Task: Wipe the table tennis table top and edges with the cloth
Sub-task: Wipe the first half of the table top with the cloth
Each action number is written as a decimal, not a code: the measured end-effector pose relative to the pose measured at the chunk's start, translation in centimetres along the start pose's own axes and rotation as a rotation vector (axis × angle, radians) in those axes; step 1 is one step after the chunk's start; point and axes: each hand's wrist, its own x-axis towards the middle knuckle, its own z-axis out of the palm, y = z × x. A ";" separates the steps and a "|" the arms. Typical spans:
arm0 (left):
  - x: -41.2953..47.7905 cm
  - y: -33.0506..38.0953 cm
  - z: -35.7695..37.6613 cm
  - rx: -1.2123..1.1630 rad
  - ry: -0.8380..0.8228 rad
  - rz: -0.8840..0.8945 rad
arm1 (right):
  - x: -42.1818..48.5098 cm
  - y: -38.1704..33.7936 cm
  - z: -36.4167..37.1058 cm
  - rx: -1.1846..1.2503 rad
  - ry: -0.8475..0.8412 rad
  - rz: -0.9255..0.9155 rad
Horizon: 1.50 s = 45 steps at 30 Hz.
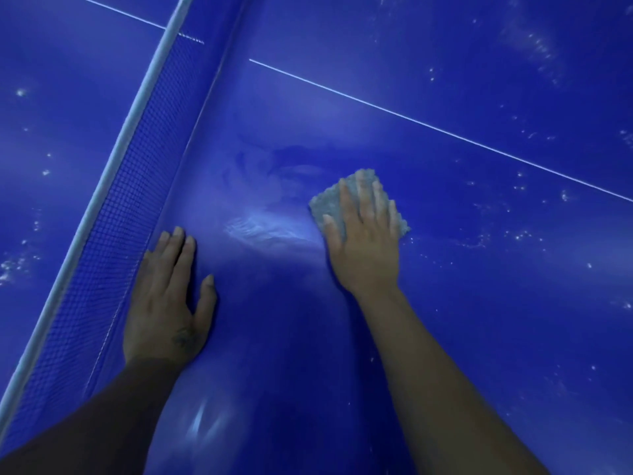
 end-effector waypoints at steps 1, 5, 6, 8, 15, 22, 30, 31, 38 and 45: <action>0.0 -0.1 0.0 0.001 0.003 0.005 | 0.1 2.1 -0.4 -0.004 0.008 0.026; -0.1 -0.1 -0.1 0.000 0.013 -0.001 | 0.2 9.1 -2.4 0.017 0.053 0.418; -0.1 -0.1 -0.1 0.000 0.014 -0.004 | 0.2 9.5 -2.6 0.034 0.069 0.512; 0.0 -0.1 -0.2 0.001 0.007 -0.011 | 0.5 8.5 -2.2 0.060 0.108 0.662; 0.0 0.1 -0.3 0.006 0.000 0.003 | -0.9 -4.8 0.9 0.035 0.165 0.305; -0.1 -0.4 0.0 0.015 0.015 0.015 | -3.1 2.9 -0.2 -0.019 0.013 -0.127; 0.0 -0.2 -0.1 0.013 0.011 0.003 | -2.3 7.3 -2.3 0.016 0.090 0.648; 0.0 -0.2 -0.2 0.018 0.014 -0.001 | -2.1 5.2 -2.0 0.013 0.097 0.629; -0.2 -0.3 0.0 0.033 0.010 -0.006 | 0.0 -7.0 0.2 -0.017 -0.048 -0.210; -0.4 -0.1 -0.3 0.014 -0.001 -0.013 | 5.8 3.4 -2.2 -0.036 0.011 0.267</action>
